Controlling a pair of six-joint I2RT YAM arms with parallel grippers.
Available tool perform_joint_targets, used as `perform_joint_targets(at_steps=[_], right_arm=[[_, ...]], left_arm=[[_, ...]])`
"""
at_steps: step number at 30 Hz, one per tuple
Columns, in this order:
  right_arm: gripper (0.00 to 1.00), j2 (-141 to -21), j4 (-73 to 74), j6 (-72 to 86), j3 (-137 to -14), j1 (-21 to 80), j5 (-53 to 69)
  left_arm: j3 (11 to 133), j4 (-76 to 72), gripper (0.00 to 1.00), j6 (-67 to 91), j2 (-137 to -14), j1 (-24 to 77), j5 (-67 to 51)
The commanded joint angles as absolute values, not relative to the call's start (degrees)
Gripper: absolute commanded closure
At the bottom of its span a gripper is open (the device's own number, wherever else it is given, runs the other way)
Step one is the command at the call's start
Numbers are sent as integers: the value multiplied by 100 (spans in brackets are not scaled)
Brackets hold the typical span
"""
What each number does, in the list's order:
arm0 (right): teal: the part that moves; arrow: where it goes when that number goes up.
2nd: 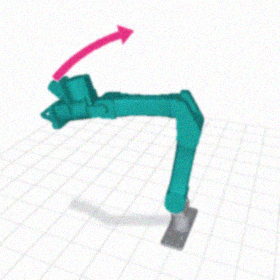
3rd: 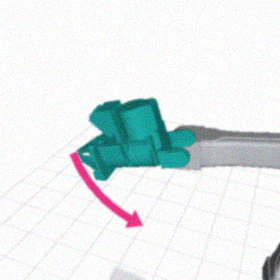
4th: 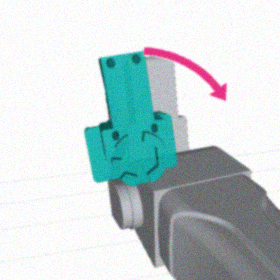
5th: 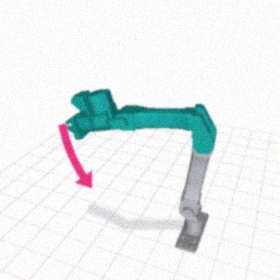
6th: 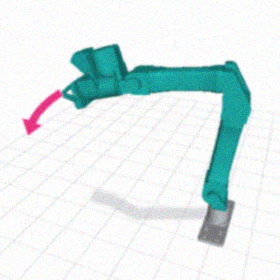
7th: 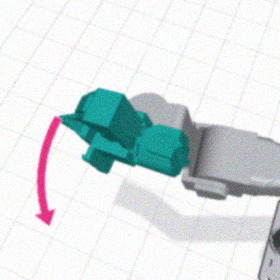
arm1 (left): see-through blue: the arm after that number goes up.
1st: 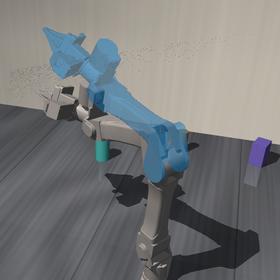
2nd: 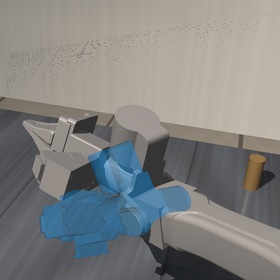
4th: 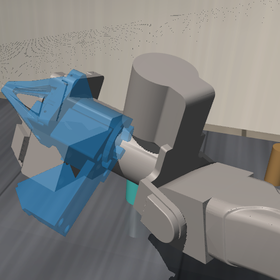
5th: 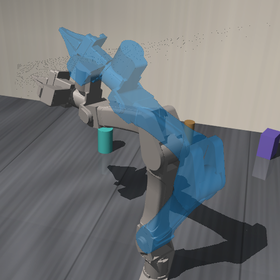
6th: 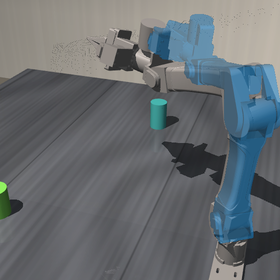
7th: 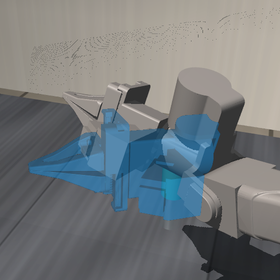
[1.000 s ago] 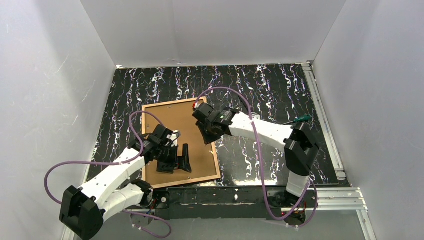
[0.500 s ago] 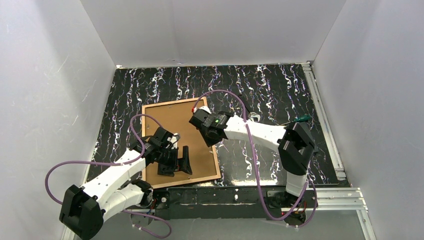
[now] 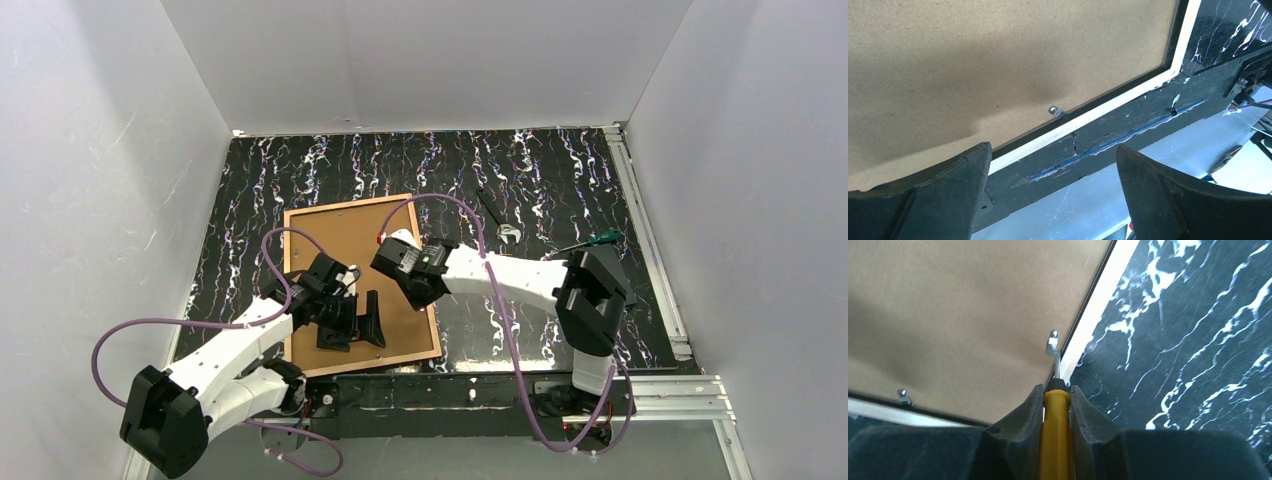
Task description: Take the photo out of the frame
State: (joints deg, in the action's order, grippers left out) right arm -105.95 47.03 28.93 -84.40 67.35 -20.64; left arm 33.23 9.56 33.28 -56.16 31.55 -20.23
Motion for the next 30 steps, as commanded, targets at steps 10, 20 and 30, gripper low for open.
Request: perform_joint_targets(at_steps=[10, 20, 30], right_arm=[[99, -8240, 3826, 3700, -6980, 6803, -1419], [99, -7406, 5033, 3867, -6576, 6712, -3543], [99, -5739, 4111, 4011, -5178, 6691, -3463]], left_arm=[[3390, 1506, 5, 3228, -5621, 3131, -2246], [4272, 2110, 10, 1358, -6061, 4557, -1120], [4210, 2011, 25, 169, -6745, 6223, 1231]])
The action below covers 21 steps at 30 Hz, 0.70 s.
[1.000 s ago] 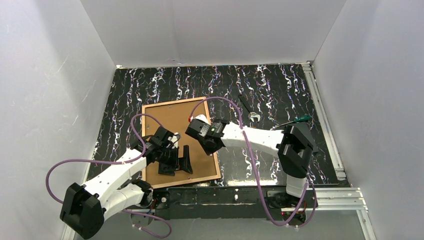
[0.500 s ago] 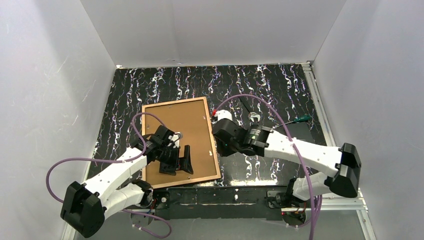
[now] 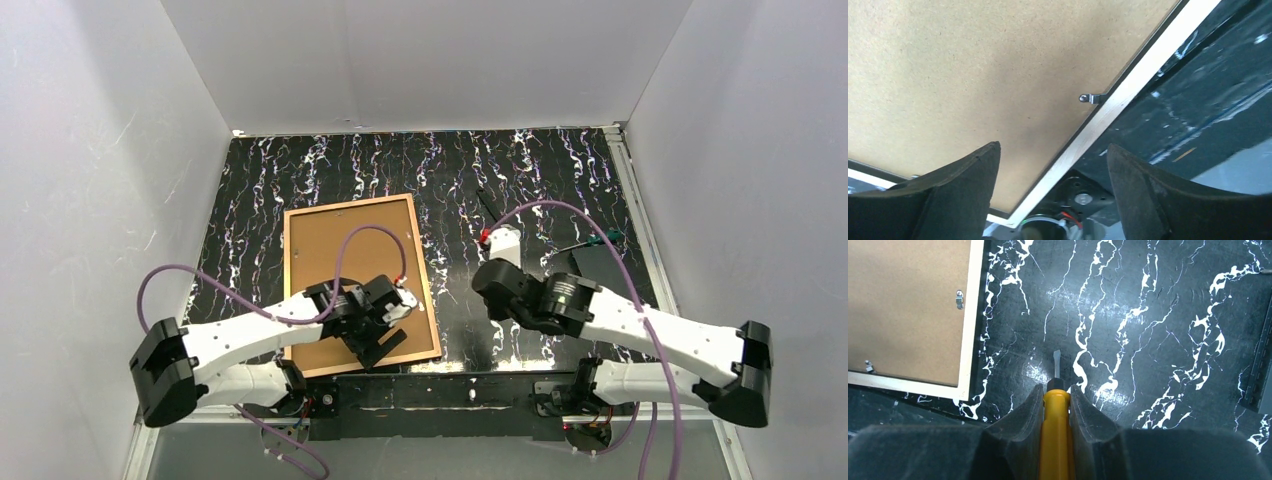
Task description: Take the photo out of the frame
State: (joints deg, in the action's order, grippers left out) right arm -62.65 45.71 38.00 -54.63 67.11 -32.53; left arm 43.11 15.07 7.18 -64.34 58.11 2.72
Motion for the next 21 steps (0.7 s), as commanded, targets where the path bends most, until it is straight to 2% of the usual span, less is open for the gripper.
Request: perform_joint_targets(at_steps=[1, 6, 12, 16, 21], right_arm=[[99, -5635, 4053, 4036, -5098, 6693, -3430], [99, -5257, 4106, 4107, -4830, 6688, -3362], [99, -4825, 4045, 4157, -4651, 6695, -3269], [99, -4731, 3943, 4247, -4585, 6689, -3117], [99, -4761, 3863, 4320, -4519, 6689, -3008]], left_arm=[[4185, 1950, 27, 174, -6841, 6342, 1342], [4184, 1928, 35, 612, -7124, 6707, 1673], [4163, 2168, 39, 1428, -7290, 6794, 1806], [4053, 2167, 29, 1877, -7355, 7089, 1931], [3953, 2229, 26, 2181, -7307, 7154, 1895]])
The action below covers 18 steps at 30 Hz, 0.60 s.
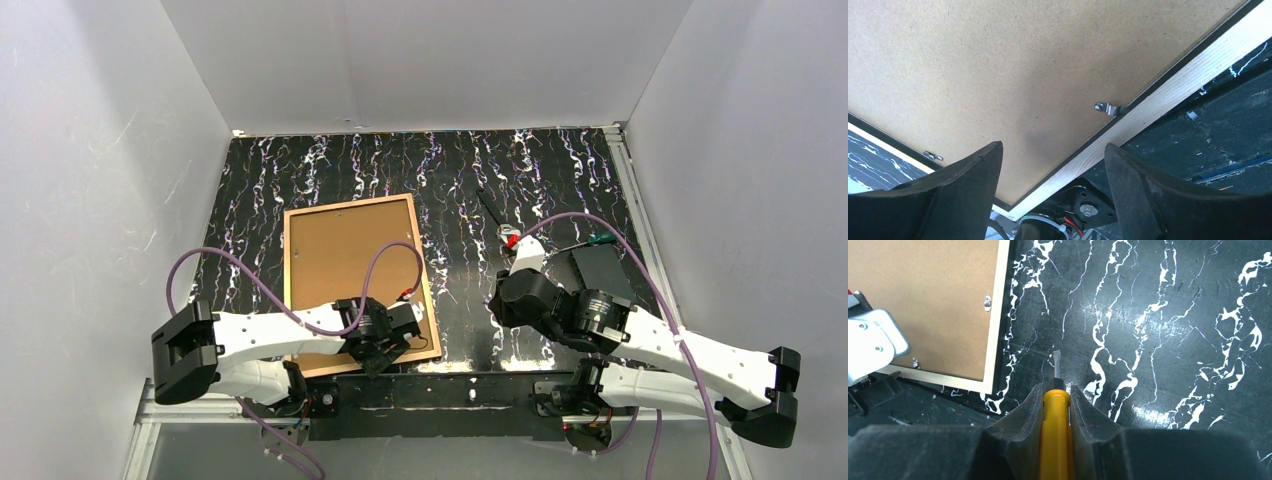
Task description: Take the photo out of the frame
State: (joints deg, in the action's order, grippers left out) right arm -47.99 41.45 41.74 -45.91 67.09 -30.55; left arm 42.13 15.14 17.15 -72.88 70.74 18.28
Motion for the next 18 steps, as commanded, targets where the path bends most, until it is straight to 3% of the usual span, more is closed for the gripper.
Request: perform_joint_targets(at_steps=[1, 6, 12, 18], right_arm=[[99, -4785, 3864, 4326, -4518, 6691, -2998], [99, -4863, 3885, 4353, -4515, 6688, -2946], [99, -4889, 3848, 4403, -4435, 6690, -2893], [99, -5011, 3803, 4373, -4462, 6688, -2830]], left_arm=[[3905, 2203, 25, 2202, -7282, 7154, 1887], [3773, 2137, 32, 2360, -7247, 7162, 1821], [3679, 2191, 21, 2520, -6818, 7162, 1499], [3664, 2383, 21, 2678, -6469, 7161, 1394]])
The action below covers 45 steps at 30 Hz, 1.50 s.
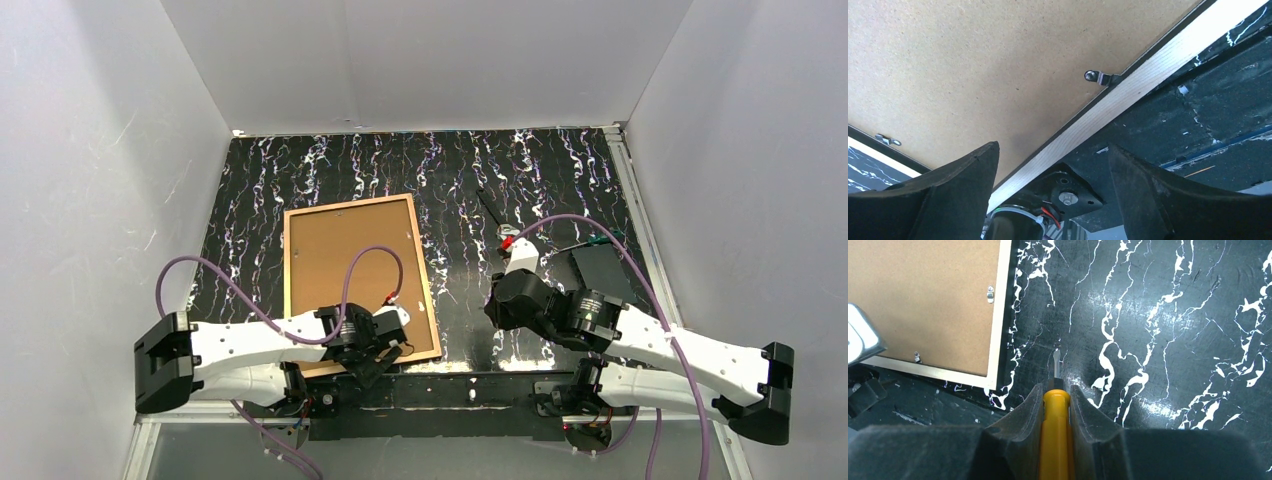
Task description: Take the photo out of the frame
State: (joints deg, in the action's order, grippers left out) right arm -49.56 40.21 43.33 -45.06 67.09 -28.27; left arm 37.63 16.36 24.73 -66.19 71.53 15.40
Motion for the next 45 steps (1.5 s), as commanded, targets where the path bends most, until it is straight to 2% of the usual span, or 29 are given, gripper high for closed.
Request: perform_joint_targets(at_steps=[1, 3, 4, 6, 17, 24, 30, 37, 41, 45], right_arm=[[99, -5028, 3803, 4364, -4477, 6688, -2822], [99, -5058, 3806, 4356, -4494, 6692, -2811], [99, -5076, 3807, 4345, -4499, 6689, -2805], [99, -5097, 3821, 4343, -4516, 6691, -2804], [99, -5134, 3785, 4377, -4467, 6685, -2760], [99, -5153, 3748, 4361, -4425, 6692, -2748], [99, -5036, 3809, 4381, -4386, 6691, -2853], [99, -4884, 4158, 4532, -4623, 6689, -3270], [99, -4779, 4190, 4544, -4658, 6689, -3439], [99, -4748, 4414, 4595, -4724, 6690, -3565]], left_arm=[[3631, 2371, 21, 2711, -6473, 7166, 1397], [3582, 2359, 26, 2784, -6531, 7163, 1516], [3583, 2394, 34, 2834, -6589, 7162, 1629], [3593, 2406, 42, 2908, -6726, 7170, 1738], [3635, 2081, 63, 2985, -7357, 7166, 2019], [3847, 1703, 78, 3186, -8192, 7163, 2021], [4506, 1605, 100, 3361, -9123, 6996, 2311], [4721, 419, 100, 4795, -9377, 6220, 2012], [5807, 713, 100, 5772, -9949, 6135, 2389], [6902, 361, 100, 6357, -10765, 5918, 2030]])
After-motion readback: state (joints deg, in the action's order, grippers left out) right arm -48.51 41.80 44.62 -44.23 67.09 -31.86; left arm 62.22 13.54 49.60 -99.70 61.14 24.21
